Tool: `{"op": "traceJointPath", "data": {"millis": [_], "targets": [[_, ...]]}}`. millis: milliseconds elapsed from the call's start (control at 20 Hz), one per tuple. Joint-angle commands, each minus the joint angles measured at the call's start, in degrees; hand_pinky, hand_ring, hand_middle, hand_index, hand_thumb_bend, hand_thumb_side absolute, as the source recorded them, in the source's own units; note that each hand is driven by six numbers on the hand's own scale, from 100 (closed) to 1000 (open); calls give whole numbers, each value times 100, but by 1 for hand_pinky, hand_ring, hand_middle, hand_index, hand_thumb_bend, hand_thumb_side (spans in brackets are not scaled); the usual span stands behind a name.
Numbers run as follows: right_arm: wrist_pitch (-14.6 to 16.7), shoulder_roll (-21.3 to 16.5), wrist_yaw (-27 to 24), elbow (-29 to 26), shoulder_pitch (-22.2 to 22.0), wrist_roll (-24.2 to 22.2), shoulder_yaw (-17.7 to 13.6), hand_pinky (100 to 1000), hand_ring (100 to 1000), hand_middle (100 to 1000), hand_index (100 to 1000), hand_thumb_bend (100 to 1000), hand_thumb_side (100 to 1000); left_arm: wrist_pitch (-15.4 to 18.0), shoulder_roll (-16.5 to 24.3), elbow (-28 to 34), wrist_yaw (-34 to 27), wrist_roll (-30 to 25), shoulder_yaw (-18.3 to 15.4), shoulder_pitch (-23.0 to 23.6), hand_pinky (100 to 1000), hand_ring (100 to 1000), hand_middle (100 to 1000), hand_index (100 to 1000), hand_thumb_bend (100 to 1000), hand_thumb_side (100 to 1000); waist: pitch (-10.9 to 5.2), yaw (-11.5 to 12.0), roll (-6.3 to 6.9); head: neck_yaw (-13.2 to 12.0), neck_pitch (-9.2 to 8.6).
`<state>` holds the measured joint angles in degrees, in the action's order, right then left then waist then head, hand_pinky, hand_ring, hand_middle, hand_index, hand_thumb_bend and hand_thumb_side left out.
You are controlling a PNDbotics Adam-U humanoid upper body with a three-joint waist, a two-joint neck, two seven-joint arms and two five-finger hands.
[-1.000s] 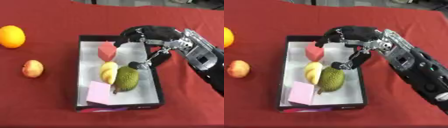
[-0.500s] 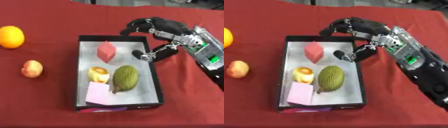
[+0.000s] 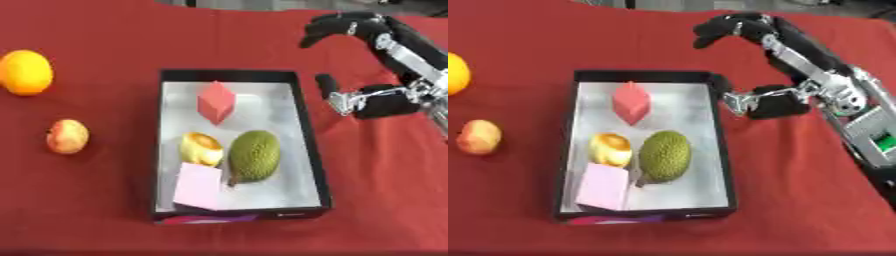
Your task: Pick up objects on the table and place them in the box.
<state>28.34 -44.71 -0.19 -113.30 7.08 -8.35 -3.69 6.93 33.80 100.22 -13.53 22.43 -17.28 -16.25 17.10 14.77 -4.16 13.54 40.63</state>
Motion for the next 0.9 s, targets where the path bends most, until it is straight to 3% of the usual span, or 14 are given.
{"op": "traceJointPath", "data": {"millis": [50,250,300,450,600,650,900], "targets": [[-105,275,-503,-129,-275,18,-476,959,729,704,901,100,447,30,184,116,71,-33,-46,-79,785,799,637,752,100,655,-51,-22,37,-64,-96],[-349,839,-1114,-130,-599,-18,-985,966,719,704,902,100,505,38,214,138,106,-78,-16,-103,785,801,638,753,100,653,-16,-40,41,-131,-109],[-393,956,-1229,-130,-660,-21,-1104,966,715,710,902,100,380,40,227,145,116,-96,-6,-111,784,801,638,754,100,650,-7,-42,46,-153,-117],[-533,1225,-1475,-130,-805,-47,-1385,962,694,691,889,100,421,60,283,182,164,-177,37,-142,784,799,641,757,100,643,14,-44,67,-181,-152],[-632,1402,-1555,-130,-894,-74,-1560,963,690,686,887,100,580,94,379,227,215,-316,116,-194,784,799,651,762,100,638,28,-56,92,-131,-165],[-636,1443,-1596,-130,-903,-57,-1605,964,690,684,888,100,529,105,423,237,227,-377,150,-211,784,800,660,767,100,635,30,-60,100,-112,-167],[-548,1514,-1849,-130,-931,-63,-1769,963,684,677,885,100,534,128,852,331,397,-825,405,-389,787,804,728,807,100,620,30,-82,143,-85,-181]]}}
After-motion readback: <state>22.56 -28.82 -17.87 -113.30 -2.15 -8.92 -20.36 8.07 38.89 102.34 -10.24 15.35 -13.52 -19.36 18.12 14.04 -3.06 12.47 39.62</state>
